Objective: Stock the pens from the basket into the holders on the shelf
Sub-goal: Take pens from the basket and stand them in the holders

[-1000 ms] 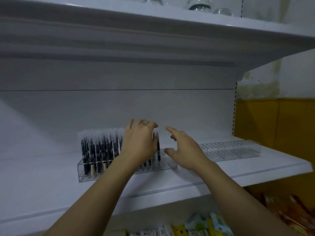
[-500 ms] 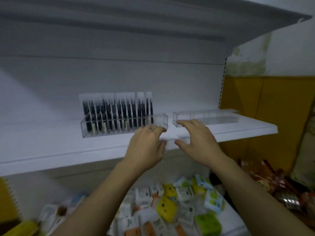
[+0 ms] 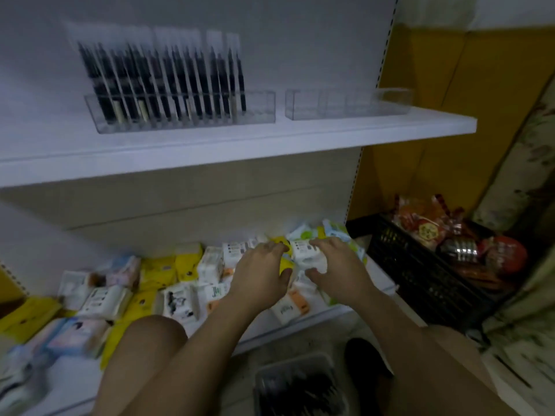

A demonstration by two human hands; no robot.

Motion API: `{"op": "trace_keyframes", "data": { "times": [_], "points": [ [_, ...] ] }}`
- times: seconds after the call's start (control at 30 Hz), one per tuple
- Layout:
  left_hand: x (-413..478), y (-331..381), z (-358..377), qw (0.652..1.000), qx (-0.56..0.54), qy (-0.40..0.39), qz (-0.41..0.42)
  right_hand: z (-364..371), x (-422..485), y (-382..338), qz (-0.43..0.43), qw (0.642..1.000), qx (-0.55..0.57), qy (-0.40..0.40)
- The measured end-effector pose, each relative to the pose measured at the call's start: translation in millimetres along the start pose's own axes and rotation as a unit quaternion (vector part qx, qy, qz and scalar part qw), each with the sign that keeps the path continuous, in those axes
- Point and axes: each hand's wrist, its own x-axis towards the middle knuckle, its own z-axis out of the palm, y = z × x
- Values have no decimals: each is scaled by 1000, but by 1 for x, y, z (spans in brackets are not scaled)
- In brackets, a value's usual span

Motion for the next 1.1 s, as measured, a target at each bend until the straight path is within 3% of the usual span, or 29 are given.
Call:
{"op": "trace_keyframes", "data": {
  "times": [0.33,0.57,0.87,1.1],
  "points": [
    [-54,-22,106,982,-61,-156,-86,122,-56,66,117,976,18,-185],
    [-81,-30,155,952,-66,-274,-119,160,-67,85,118,939,-17,-323],
    [-90,-47,211,902,-108,-377,-183,196,-84,112,126,917,-13,-378],
    [-114,-37,292,846,-191,-444,-227,227,-97,148,183,868,-44,-459]
  ]
}}
